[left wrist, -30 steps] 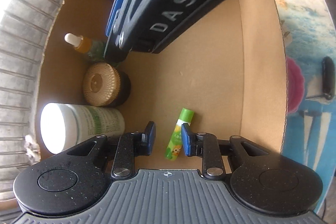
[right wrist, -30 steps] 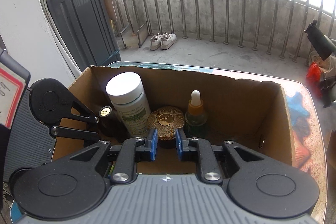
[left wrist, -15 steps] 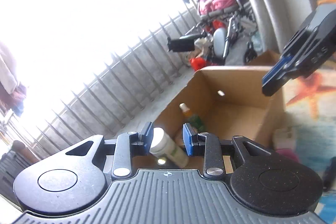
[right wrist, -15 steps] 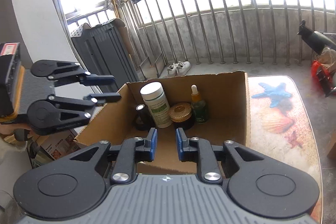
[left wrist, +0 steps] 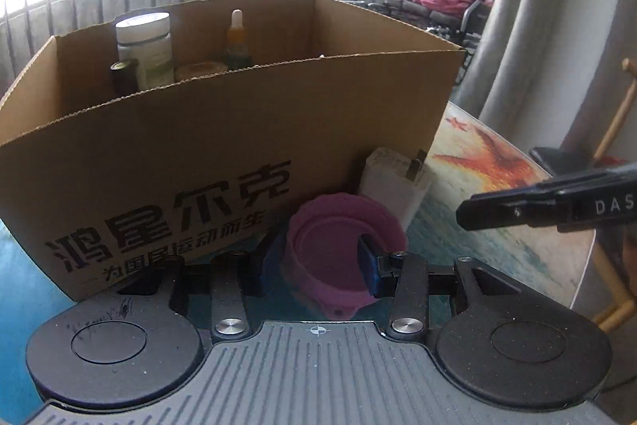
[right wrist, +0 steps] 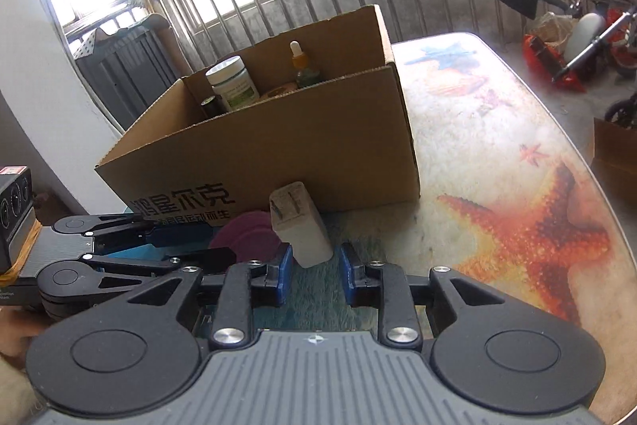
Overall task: Organize rigid objects
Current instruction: 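Move the left tool to the pink silicone cup and close on its rim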
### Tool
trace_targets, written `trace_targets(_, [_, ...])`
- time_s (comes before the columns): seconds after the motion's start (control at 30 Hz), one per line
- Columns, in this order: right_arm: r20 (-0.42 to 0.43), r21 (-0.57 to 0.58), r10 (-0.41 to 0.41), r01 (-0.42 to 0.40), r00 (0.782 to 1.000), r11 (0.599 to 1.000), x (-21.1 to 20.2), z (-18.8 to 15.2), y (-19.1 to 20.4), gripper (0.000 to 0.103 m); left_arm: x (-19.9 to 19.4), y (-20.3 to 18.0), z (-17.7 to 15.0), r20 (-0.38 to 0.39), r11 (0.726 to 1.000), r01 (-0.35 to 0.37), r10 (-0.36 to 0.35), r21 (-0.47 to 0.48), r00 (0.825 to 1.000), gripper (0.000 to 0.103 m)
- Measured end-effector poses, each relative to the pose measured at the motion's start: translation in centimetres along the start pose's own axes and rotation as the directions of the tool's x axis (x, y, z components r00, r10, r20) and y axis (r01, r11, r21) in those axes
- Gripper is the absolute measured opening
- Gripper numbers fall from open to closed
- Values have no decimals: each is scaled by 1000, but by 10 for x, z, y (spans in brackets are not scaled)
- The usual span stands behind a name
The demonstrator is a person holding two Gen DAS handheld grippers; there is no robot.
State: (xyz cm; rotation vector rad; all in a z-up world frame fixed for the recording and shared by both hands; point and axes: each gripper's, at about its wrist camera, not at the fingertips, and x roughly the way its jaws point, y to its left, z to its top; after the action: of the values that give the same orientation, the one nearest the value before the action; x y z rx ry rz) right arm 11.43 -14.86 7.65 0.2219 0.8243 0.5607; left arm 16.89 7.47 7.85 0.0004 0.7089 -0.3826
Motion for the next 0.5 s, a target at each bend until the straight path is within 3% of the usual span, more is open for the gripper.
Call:
trace_targets(0.13, [-20, 38, 50, -49, 999, 998, 2, -9, 0, 27, 14, 3, -10, -11, 1000, -5, 5, -22, 1000, 41])
trace_targets(0.23, [-34, 27, 40, -39, 999, 999, 4, -11, 6, 27, 13, -4, -16, -13, 998, -28, 29, 58, 999, 37])
trace_targets(0.5, [-85, 18, 54, -53, 995, 998, 16, -15, 18, 28, -4, 3, -32, -11, 998, -2, 3, 66, 1000, 33])
